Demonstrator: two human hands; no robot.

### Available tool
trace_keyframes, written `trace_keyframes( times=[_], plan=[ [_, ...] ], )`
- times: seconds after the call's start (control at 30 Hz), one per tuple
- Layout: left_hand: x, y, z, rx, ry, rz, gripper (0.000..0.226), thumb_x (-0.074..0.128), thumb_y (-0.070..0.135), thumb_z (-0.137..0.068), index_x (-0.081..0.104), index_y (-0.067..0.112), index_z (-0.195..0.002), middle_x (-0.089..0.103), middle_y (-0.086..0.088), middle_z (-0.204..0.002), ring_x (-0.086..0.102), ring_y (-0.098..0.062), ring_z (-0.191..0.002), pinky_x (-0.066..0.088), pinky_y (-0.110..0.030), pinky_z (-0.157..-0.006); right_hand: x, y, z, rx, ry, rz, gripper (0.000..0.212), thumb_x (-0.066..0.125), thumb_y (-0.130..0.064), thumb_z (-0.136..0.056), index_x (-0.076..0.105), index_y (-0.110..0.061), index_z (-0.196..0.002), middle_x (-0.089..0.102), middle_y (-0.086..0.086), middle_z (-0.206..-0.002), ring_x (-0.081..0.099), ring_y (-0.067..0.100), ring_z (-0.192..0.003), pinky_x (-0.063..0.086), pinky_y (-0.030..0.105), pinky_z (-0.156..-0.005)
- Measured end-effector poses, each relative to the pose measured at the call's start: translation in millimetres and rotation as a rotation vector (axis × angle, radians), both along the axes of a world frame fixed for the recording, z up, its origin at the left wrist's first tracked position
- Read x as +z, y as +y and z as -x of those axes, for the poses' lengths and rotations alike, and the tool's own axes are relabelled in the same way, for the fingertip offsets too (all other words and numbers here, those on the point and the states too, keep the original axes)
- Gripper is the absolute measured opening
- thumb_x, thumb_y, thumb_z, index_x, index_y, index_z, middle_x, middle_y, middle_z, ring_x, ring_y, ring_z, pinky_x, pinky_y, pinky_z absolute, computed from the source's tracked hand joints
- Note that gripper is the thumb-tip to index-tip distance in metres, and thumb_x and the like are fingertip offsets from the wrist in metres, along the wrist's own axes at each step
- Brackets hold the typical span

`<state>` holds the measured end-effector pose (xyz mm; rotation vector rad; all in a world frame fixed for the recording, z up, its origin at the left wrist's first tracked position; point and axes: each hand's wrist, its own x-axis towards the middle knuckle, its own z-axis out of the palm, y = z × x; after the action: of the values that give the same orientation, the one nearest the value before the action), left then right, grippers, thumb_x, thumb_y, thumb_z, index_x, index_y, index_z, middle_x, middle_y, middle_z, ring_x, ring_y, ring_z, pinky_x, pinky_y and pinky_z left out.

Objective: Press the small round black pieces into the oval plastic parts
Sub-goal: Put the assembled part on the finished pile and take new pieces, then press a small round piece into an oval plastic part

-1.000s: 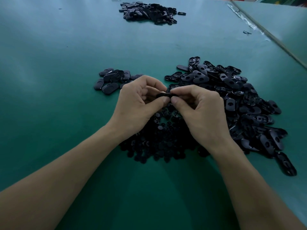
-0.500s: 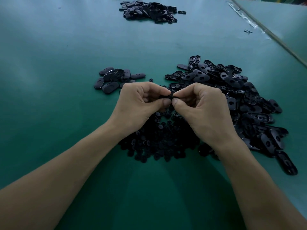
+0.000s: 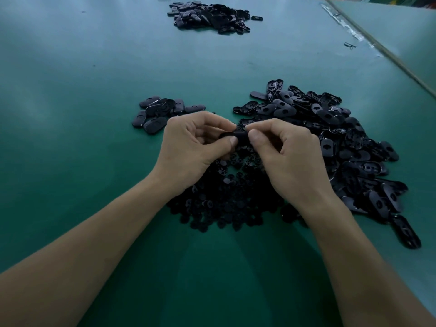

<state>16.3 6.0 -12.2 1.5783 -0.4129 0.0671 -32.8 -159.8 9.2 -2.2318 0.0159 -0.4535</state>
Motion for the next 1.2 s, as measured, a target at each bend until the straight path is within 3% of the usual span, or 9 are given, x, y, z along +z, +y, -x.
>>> trace_keyframes(
  times=[0.07, 0.13, 0.23, 0.33, 0.47, 0.67, 0.87, 1.03, 1.2],
  plan=[
    [-2, 1, -3, 0.041, 0.041, 0.084, 0.020, 0.073, -0.008, -0.085, 0.073, 0.012, -0.088, 0.073, -0.001, -0.071, 0.069, -0.016, -0.063, 0.058, -0.024, -0.061, -2, -4, -1, -0.109, 0.033, 0.242, 0.029, 0.055, -0.027, -0.102, 0.066, -0.024, -0.128, 0.064, -0.004, -0.122, 0.055, 0.010, -0.110, 0.037, 0.015, -0.093],
    [-2, 2, -5, 0.091, 0.083, 0.153, 0.019, 0.068, -0.008, -0.090, 0.072, 0.010, -0.089, 0.072, 0.001, -0.073, 0.068, -0.013, -0.065, 0.057, -0.022, -0.061, -4, -11, 0, -0.218, 0.132, 0.447, 0.037, 0.048, -0.027, -0.104, 0.057, -0.024, -0.140, 0.049, 0.001, -0.144, 0.040, 0.023, -0.131, 0.032, 0.033, -0.108],
    [-2, 1, -8, 0.166, 0.159, 0.245, 0.020, 0.060, -0.008, -0.095, 0.070, 0.009, -0.094, 0.072, 0.003, -0.079, 0.066, -0.010, -0.070, 0.057, -0.022, -0.063, -4, -15, 3, -0.292, 0.280, 0.526, 0.042, 0.042, -0.029, -0.104, 0.047, -0.029, -0.146, 0.035, 0.003, -0.155, 0.026, 0.027, -0.141, 0.024, 0.045, -0.113],
    [1, 0, -11, 0.217, 0.231, 0.336, 0.022, 0.058, -0.007, -0.096, 0.064, 0.006, -0.113, 0.068, -0.003, -0.096, 0.068, -0.008, -0.081, 0.058, -0.024, -0.075, -7, -16, 4, -0.310, 0.336, 0.557, 0.041, 0.040, -0.033, -0.104, 0.049, -0.030, -0.144, 0.042, 0.003, -0.149, 0.029, 0.027, -0.137, 0.022, 0.044, -0.109],
    [4, 2, -14, 0.273, 0.312, 0.426, 0.052, 0.060, -0.009, -0.095, 0.043, 0.000, -0.143, 0.059, -0.002, -0.104, 0.062, -0.005, -0.096, 0.056, -0.024, -0.090, -6, -15, 2, -0.339, 0.301, 0.551, 0.034, 0.045, -0.032, -0.103, 0.059, -0.029, -0.134, 0.057, 0.002, -0.133, 0.044, 0.029, -0.126, 0.029, 0.044, -0.101],
    [3, 4, -21, 0.318, 0.376, 0.462, 0.070, 0.061, -0.008, -0.094, 0.025, -0.004, -0.154, 0.049, -0.002, -0.113, 0.050, -0.008, -0.114, 0.053, -0.021, -0.094, -5, -15, 1, -0.382, 0.217, 0.517, 0.025, 0.055, -0.023, -0.101, 0.069, -0.031, -0.120, 0.063, 0.000, -0.116, 0.047, 0.029, -0.118, 0.030, 0.039, -0.092],
    [0, 5, -21, 0.325, 0.351, 0.435, 0.081, 0.062, -0.005, -0.094, 0.014, 0.002, -0.158, 0.024, -0.011, -0.161, 0.048, -0.012, -0.133, 0.053, -0.019, -0.092, -5, -15, 2, -0.387, 0.214, 0.518, 0.025, 0.054, -0.041, -0.100, 0.069, -0.027, -0.114, 0.064, 0.004, -0.114, 0.049, 0.032, -0.116, 0.034, 0.044, -0.096],
    [-3, 5, -18, 0.307, 0.277, 0.307, 0.069, 0.067, 0.002, -0.092, 0.034, 0.014, -0.152, 0.030, -0.007, -0.158, 0.053, -0.008, -0.127, 0.050, -0.028, -0.105, -4, -16, -1, -0.352, 0.212, 0.474, 0.023, 0.059, -0.041, -0.098, 0.069, -0.023, -0.107, 0.068, 0.008, -0.104, 0.057, 0.034, -0.106, 0.047, 0.044, -0.092],
    [0, 3, -11, 0.268, 0.157, 0.167, 0.028, 0.069, 0.012, -0.081, 0.066, 0.021, -0.107, 0.063, -0.010, -0.118, 0.061, -0.013, -0.109, 0.052, -0.042, -0.103, -5, -15, -1, -0.364, 0.202, 0.458, 0.019, 0.063, -0.038, -0.097, 0.070, -0.022, -0.104, 0.069, 0.005, -0.100, 0.057, 0.033, -0.107, 0.045, 0.044, -0.091]
  ],
)
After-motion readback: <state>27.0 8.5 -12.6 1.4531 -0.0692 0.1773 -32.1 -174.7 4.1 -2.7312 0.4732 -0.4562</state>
